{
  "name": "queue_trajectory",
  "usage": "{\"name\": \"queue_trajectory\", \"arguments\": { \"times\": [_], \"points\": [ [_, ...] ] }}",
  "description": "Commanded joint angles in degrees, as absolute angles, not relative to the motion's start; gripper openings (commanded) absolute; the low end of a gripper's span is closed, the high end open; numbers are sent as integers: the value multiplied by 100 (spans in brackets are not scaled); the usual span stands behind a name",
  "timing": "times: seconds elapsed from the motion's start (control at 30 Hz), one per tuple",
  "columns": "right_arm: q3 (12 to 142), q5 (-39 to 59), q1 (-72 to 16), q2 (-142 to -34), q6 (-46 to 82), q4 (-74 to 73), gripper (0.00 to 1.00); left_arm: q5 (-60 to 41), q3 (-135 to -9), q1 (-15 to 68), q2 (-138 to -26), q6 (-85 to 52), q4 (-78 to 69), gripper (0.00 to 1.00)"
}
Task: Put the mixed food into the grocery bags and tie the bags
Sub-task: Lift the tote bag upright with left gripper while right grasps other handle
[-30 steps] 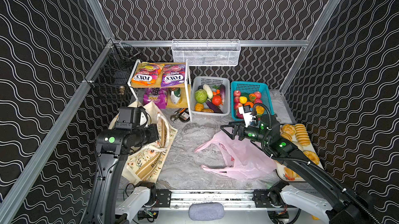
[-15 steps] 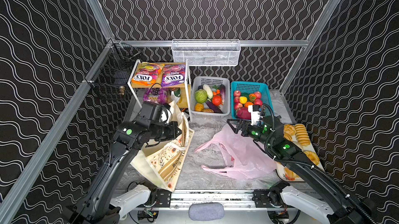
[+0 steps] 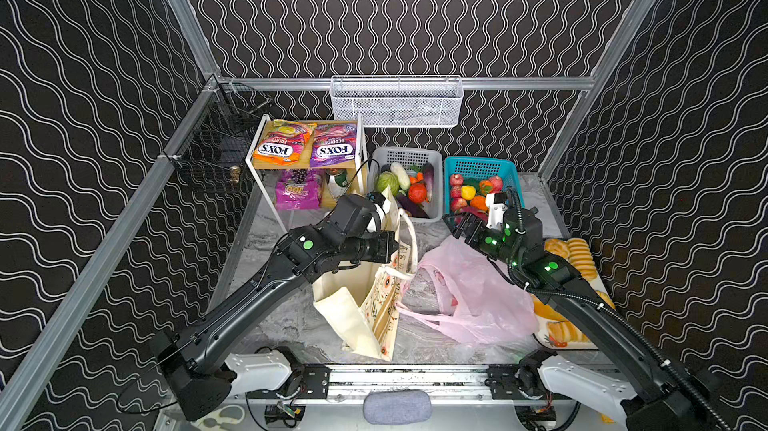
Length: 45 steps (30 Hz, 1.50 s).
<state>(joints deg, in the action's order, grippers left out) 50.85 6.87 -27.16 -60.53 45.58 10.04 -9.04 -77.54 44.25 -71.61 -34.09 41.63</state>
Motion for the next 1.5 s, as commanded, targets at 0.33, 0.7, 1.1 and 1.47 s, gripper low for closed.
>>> {"name": "queue_trajectory", "arguments": {
  "times": [0.33,0.7,1.1,1.47],
  "points": [
    [5396,763,-2671,-6651,4442,1305,100,-249,-7373,4430,-6952,-3022,3404,1],
    [5056,2502,-2665,-6427,4703,-88,95,595,-8105,4425,-6743,-2194,4111,54],
    [6066,2122,-3576,-6938,4806,673,89,2318,-8092,3279,-5963,-2182,5028,94],
    [7760,-63,-4602,-8230,4149,2970,67,-1531,-6779,1393,-6434,-2652,4359,79]
  ]
}}
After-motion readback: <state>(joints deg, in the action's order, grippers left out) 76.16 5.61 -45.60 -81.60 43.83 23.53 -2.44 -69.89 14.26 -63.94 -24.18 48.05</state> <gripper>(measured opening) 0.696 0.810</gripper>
